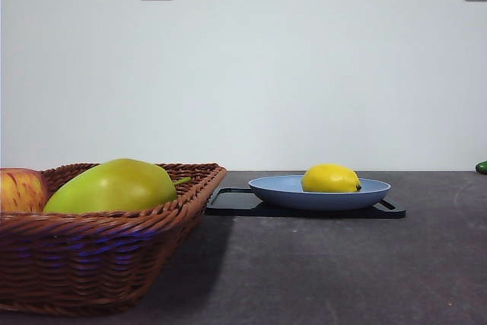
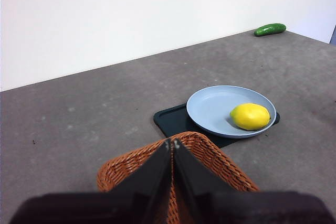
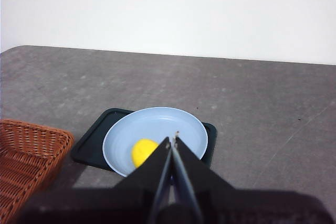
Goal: Take the lemon from the basket,put the lemon in the plate,hand out the plate
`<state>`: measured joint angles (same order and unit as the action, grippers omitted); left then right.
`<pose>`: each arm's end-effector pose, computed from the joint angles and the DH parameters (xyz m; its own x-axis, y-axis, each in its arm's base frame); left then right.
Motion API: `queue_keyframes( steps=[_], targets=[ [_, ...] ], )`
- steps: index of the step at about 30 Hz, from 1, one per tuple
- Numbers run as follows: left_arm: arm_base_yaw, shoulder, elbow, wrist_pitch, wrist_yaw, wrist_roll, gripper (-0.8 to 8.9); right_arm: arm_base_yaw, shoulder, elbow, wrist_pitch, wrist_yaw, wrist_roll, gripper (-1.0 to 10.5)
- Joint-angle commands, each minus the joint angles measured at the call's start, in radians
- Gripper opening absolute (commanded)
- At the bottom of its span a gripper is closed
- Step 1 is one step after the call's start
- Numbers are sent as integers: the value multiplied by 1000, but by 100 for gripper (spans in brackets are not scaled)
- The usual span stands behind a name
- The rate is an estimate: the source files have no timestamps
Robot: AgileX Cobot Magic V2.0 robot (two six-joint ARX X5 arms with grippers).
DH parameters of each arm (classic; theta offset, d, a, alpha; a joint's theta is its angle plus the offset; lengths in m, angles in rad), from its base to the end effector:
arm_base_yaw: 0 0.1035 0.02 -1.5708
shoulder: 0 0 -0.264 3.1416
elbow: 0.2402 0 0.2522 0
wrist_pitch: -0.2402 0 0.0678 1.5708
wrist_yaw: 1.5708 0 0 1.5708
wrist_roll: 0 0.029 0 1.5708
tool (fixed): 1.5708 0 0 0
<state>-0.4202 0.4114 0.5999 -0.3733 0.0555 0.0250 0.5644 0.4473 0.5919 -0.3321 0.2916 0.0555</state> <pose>0.0929 -0.0433 0.2961 0.8735 -0.4510 -0.1835 0.4612 0.8872 0.0144 0.0971 0.0516 0.2945 0.9488 0.2604 -0.1785 -0.2645 0.9644 0.0010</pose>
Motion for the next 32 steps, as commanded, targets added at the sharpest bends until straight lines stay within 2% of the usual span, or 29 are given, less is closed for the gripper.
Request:
queue_keyframes(
  steps=[1, 4, 8, 12, 15, 24, 32],
  targets=[
    [3, -42, 3, -11, -4, -4, 9, 6, 3, 9, 10, 5, -2, 3],
    [49, -136, 3, -36, 3, 32, 9, 6, 0, 9, 10, 4, -2, 3],
    [203, -257, -13, -61, -8, 31, 9, 6, -1, 9, 10, 4, -2, 3],
    [360, -323, -100, -27, -80, 37, 9, 6, -1, 9, 10, 4, -2, 3],
    [436, -357, -200, 3, -77, 37, 9, 6, -4, 9, 10, 5, -2, 3],
    [485, -373, -479, 130, -72, 26, 9, 6, -4, 9, 10, 5, -2, 3],
    [485, -410, -565, 161, -51, 22, 9, 6, -5, 9, 10, 5, -2, 3]
  ],
)
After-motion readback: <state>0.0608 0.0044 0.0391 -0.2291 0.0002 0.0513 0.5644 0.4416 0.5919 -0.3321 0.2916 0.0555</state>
